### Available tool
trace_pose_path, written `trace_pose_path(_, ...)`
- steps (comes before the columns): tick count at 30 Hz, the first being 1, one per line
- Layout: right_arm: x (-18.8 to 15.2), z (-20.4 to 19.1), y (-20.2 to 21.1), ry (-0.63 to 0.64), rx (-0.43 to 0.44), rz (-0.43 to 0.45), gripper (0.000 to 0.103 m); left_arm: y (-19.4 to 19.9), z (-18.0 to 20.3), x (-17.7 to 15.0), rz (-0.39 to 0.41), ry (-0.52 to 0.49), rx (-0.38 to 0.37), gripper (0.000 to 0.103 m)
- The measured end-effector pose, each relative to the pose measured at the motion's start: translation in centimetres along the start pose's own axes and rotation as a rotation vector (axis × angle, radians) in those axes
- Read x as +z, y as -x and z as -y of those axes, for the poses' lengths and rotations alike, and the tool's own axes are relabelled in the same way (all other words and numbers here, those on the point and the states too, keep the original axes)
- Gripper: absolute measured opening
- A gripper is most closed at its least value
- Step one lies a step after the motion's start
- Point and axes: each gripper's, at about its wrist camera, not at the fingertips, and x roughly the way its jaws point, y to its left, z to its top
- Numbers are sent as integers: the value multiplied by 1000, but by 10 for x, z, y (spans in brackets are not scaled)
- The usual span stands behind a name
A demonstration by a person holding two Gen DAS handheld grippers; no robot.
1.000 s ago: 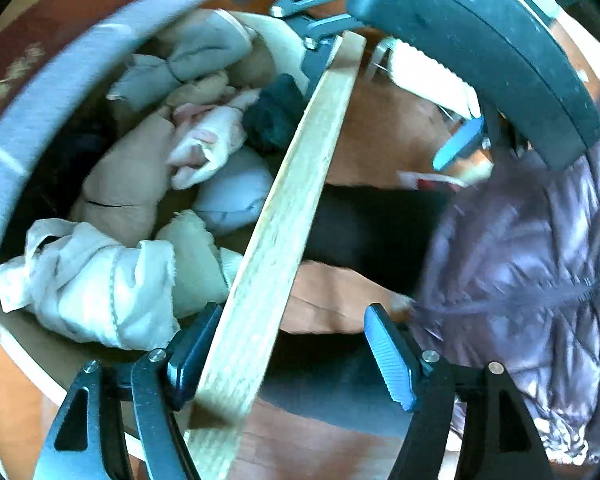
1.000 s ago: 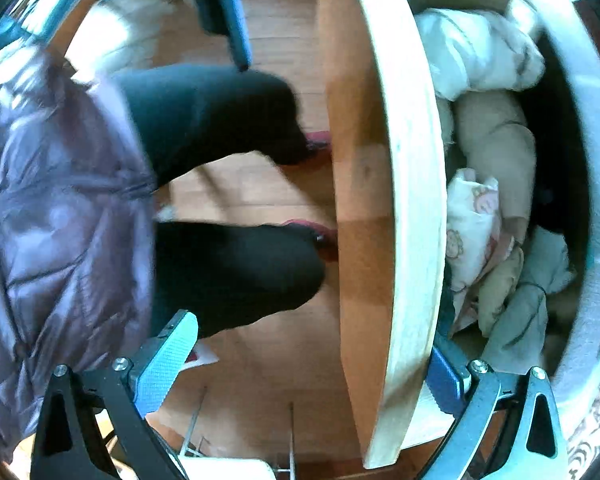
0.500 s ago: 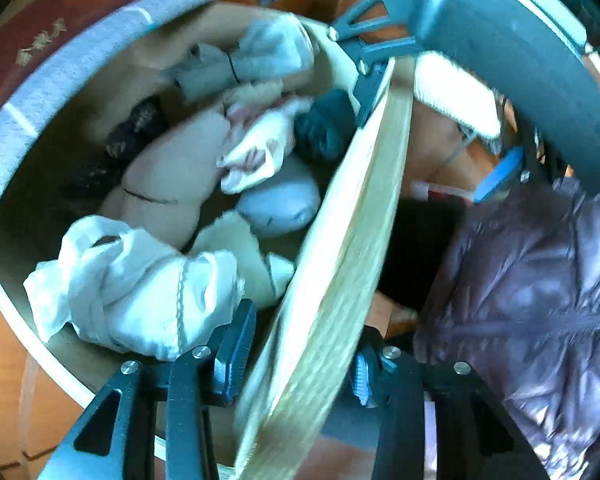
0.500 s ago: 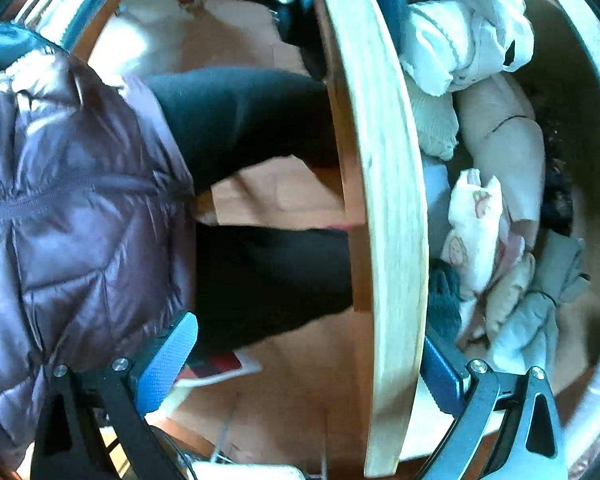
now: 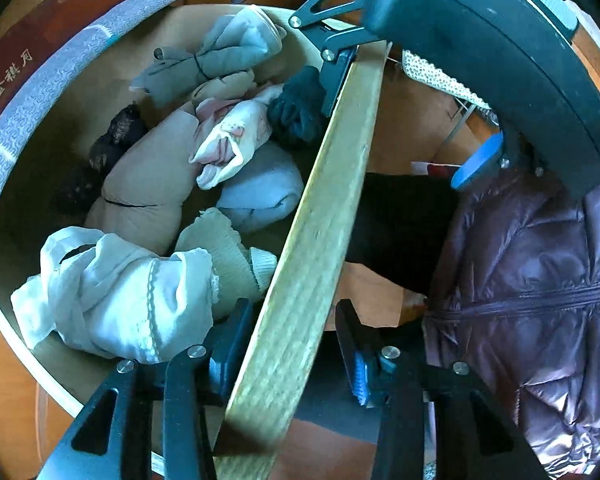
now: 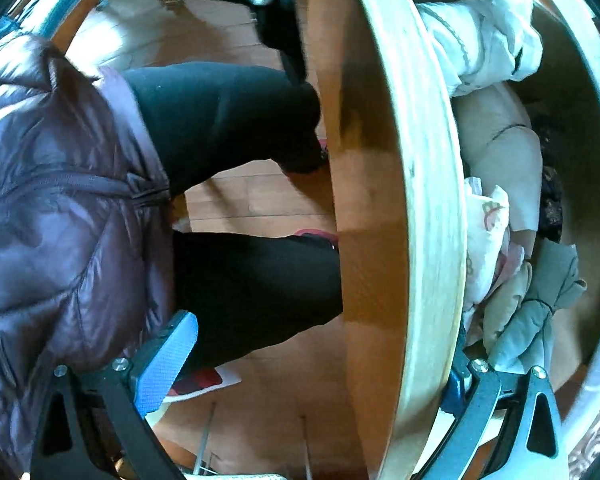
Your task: Organize soft objects
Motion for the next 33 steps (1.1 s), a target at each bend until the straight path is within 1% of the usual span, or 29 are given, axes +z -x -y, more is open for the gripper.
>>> trace_pose_path(1, 0, -1, -1, -2, 3, 5, 103, -2, 3, 1, 3, 7, -10, 44)
trace_pose_path(3, -1, -3, 0, 1, -5, 3, 103, -5, 11, 3, -18, -10, 11, 44)
trace_pose_path(5, 0, -4, 1, 11, -7, -7, 103, -2, 6, 2, -22, 2, -10, 48)
trace_pose_path(7, -2, -6, 2, 23, -5, -14, 103, 2, 13, 6, -30, -12, -11, 53)
trace_pose_path(8, -3, -6, 0, 24, -3, -15, 103, -1, 18, 7, -37, -17, -10, 53)
trace_pose_path(9, -3, -7, 0, 36, 0, -14, 103, -2, 20, 7, -44, -33, -8, 53)
trace_pose_path(10, -5, -7, 2, 73, 3, -16, 103, -3, 19, 7, -41, -40, -23, 53)
trace_pose_path(11, -6, -6, 4, 98, 18, -19, 103, -7, 16, 6, -44, -22, -46, 51)
trace_pose_path(12, -5, 1, 8, 63, 65, 0, 103, -13, 8, 6, -67, 6, -64, 47)
trace_pose_path(13, -6, 2, 6, 49, 91, 9, 103, -20, 4, 6, -93, -7, -35, 29)
trace_pose_path(14, -8, 6, 6, 63, 115, 16, 103, -25, 3, 8, -120, -24, -23, 27)
trace_pose_path(15, -10, 7, 3, 69, 130, 27, 103, -23, 0, 10, -127, -24, -34, 27)
trace_pose_path(16, -11, 6, 1, 66, 126, 29, 103, -23, 1, 13, -119, -26, -40, 28)
trace_pose_path(18, -14, -2, -6, 102, 81, 27, 103, -23, 4, 13, -116, -35, -29, 30)
trace_pose_path(19, -14, -5, -8, 108, 65, 28, 103, -27, 8, 12, -111, -37, -23, 33)
trace_pose_path(20, -14, -6, -7, 94, 58, 34, 103, -30, 13, 12, -103, -37, -19, 38)
trace_pose_path(21, -15, -2, -5, 43, 79, 51, 103, -31, 14, 12, -93, -29, -22, 38)
trace_pose_path(22, -16, -1, -3, 20, 84, 58, 103, -31, 12, 11, -93, -13, -30, 38)
trace_pose_path(23, -15, -2, -2, -1, 71, 55, 103, -31, 13, 11, -95, -22, -22, 38)
trace_pose_path(26, -14, -9, -5, 26, 12, 31, 103, -25, 13, 12, -99, -29, -28, 40)
trace_pose_path(27, -12, -10, -4, 31, 14, 18, 103, -25, 18, 11, -104, -35, -31, 40)
trace_pose_path(29, -11, -12, 1, 66, 42, 1, 103, -22, 26, 17, -115, -52, -63, 41)
trace_pose_path(30, -12, -12, 8, 97, 96, -9, 103, -20, 28, 17, -122, -59, -91, 41)
trace_pose_path(31, -12, -13, 12, 104, 126, -22, 103, -15, 31, 19, -120, -61, -100, 41)
trace_pose_path(33, -13, -15, 16, 134, 132, -38, 103, -15, 33, 19, -126, -73, -82, 41)
